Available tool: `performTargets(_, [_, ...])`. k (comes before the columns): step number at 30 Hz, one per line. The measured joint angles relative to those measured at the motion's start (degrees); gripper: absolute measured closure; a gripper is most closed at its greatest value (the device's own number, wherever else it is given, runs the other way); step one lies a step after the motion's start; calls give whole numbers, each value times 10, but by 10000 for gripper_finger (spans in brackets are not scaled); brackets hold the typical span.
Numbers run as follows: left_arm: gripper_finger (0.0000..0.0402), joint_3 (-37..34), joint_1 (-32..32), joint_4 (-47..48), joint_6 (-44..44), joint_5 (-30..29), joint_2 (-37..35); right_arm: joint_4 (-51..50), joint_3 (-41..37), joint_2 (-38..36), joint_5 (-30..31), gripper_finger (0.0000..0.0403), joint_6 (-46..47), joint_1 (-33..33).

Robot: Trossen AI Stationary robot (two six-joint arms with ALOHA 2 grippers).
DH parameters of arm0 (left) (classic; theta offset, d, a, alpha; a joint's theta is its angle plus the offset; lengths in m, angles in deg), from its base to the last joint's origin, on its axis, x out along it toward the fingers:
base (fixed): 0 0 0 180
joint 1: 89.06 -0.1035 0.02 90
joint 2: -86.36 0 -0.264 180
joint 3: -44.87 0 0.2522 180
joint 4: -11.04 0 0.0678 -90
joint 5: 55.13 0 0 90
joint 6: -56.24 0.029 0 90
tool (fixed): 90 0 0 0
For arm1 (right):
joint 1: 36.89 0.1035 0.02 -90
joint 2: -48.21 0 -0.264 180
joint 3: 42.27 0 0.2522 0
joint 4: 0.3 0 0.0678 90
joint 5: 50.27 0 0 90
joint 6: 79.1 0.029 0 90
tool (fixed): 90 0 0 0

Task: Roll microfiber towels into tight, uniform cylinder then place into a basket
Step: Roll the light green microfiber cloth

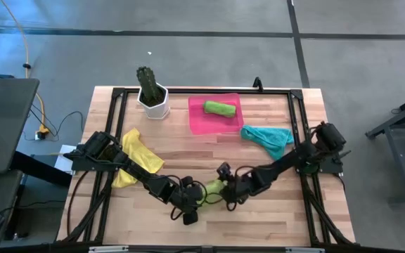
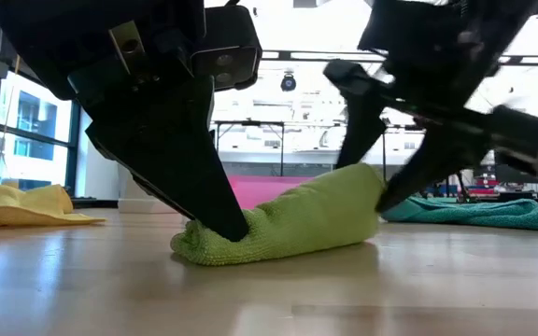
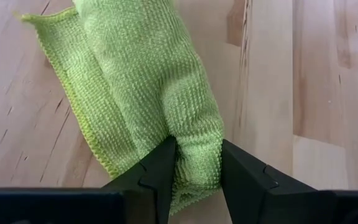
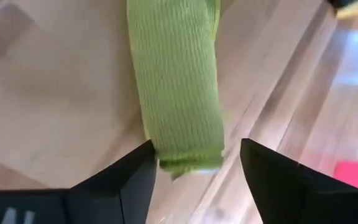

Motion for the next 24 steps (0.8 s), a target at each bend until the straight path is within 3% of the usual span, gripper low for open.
performTargets(6, [294, 0, 0, 0, 0, 0, 0, -42, 0, -6, 5, 195, 107, 46])
performTargets(10, [294, 0, 0, -2, 0, -1, 0, 1, 0, -8, 25, 206, 149, 64])
performTargets(16, [294, 0, 0, -4, 0, -1, 0, 15, 0, -9, 108, 210, 196, 68])
performTargets(21, [294, 0, 0, -4, -3, -1, 0, 0, 0, -19, 98, 210, 198, 72])
performTargets(24, [294, 0, 0, -4, -4, -1, 0, 9, 0, -19, 56, 204, 198, 74])
